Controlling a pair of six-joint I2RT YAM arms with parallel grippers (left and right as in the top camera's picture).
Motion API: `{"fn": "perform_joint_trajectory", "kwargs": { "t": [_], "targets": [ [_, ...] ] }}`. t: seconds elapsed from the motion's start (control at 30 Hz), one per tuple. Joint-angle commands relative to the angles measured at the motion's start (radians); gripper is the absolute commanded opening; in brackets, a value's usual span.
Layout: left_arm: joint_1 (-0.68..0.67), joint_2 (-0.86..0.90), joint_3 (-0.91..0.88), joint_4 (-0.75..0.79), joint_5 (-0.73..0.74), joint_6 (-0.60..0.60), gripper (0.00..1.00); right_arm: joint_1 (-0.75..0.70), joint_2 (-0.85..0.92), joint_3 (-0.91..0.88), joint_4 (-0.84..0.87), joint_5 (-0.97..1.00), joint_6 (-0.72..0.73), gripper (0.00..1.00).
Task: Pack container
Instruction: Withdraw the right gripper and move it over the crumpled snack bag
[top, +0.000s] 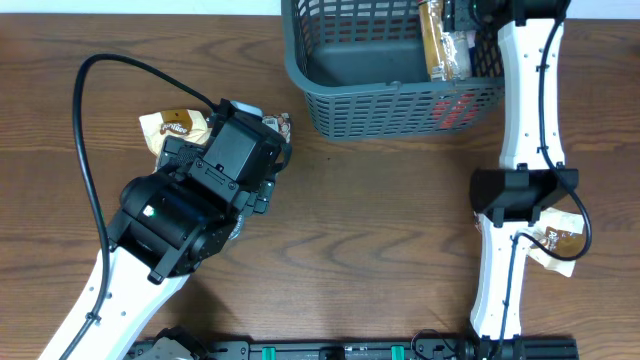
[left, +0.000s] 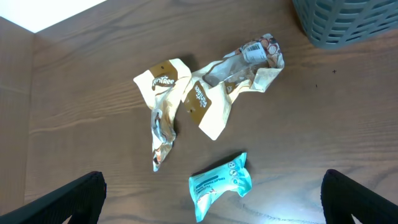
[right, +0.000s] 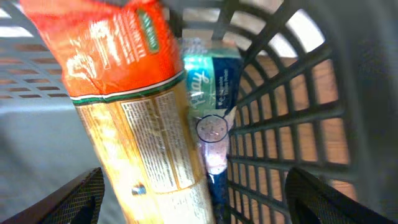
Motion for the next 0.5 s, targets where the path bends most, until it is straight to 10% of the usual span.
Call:
{"fn": "perform_joint_trajectory", "kwargs": {
  "t": [0.0, 0.47],
  "targets": [
    [0.002, 0.007, 0.005, -0.003, -0.019, 0.006, 0.99, -0.009, -0.17, 0.021, 0.015, 0.014, -0.013, 0.77],
    [0.002, 0.007, 0.005, -0.003, -0.019, 0.005, 0.99, -0.009, -0.587, 0.021, -0.165, 0.035, -0.096, 0.99]
  ]
}}
